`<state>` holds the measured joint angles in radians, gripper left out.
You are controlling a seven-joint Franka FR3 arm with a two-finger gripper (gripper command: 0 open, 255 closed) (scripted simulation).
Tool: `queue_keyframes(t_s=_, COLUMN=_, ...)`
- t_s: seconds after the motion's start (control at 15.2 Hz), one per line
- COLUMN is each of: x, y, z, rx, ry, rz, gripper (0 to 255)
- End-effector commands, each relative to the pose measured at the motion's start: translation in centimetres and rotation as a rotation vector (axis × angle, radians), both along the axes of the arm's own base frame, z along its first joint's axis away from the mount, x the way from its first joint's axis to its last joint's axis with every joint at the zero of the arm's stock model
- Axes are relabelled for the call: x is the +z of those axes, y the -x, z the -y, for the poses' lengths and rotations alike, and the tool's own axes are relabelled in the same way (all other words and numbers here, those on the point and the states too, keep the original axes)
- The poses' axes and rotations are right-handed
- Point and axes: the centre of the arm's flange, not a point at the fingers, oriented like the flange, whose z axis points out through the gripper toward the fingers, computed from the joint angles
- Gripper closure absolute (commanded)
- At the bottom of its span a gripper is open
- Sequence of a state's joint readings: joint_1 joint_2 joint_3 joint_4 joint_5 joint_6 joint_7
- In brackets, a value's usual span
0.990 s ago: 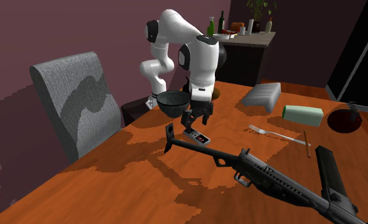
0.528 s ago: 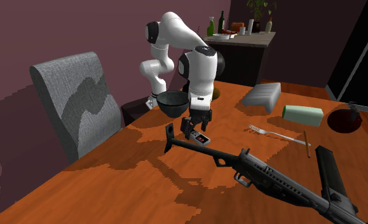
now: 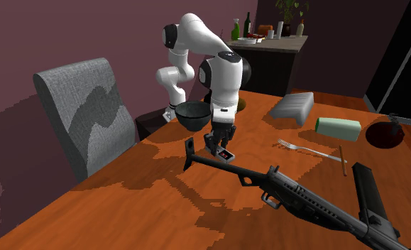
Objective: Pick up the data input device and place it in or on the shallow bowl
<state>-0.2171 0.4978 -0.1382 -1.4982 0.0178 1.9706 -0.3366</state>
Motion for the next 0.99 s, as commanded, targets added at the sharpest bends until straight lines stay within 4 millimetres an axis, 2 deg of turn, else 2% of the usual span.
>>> queue_keyframes(t_s=0.0, x=-0.2, y=0.0, z=0.0, rx=-0.001, ry=0.000, rz=-0.003, gripper=255)
queue_keyframes(t_s=0.46, x=-0.2, y=0.0, z=0.0, rx=-0.001, ry=0.000, rz=-0.003, gripper=255)
queue_keyframes(t_s=0.92, x=3.5, y=0.0, z=0.0, rx=-0.001, ry=0.000, rz=-0.003, gripper=255)
